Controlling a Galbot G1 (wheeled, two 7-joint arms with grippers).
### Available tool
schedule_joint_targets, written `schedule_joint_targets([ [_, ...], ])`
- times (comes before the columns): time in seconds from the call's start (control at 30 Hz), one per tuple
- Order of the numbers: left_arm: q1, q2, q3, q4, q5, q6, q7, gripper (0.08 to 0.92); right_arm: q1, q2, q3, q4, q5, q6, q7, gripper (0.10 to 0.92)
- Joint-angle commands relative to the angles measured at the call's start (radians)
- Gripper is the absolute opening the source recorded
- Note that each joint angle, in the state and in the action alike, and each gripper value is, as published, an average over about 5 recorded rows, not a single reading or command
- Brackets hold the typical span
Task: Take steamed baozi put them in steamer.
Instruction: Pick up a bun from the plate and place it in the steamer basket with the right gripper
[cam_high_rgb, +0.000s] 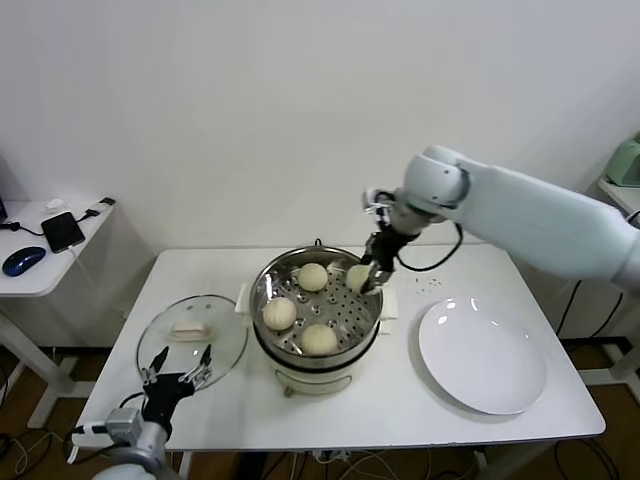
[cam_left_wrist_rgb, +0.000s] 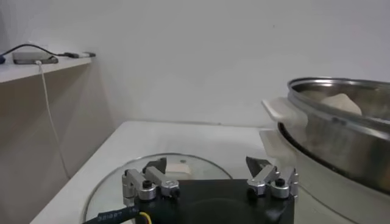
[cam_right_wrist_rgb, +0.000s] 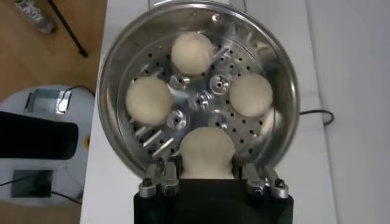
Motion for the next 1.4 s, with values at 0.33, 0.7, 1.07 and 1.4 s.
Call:
schedule_joint_targets([
  [0.33, -0.008, 0.001, -0.009, 0.009, -0.016, -0.002, -0.003, 0.823, -0.087, 0.218, -0.065, -0.216, -0.108, -0.051, 0.082, 0.552],
  [0.7, -0.009, 0.000, -0.008, 0.013, -0.015, -0.003, -0.004, 0.823, -0.106, 0.213, -0.046, -0.217, -0.133, -0.062, 0.075, 0.563],
  [1.07, 0.002, -0.007, -0.004, 0.006, -0.010, -0.005, -0.004, 0.823, -0.113, 0.157, -0.036, -0.154, -0.134, -0.069, 0.082, 0.638],
  [1.4, 0.015, -0.019, -0.002, -0.012, -0.054, -0.041, -0.032, 0.823, -0.137, -0.004, 0.160, -0.008, -0.096, -0.040, 0.127, 0.820],
])
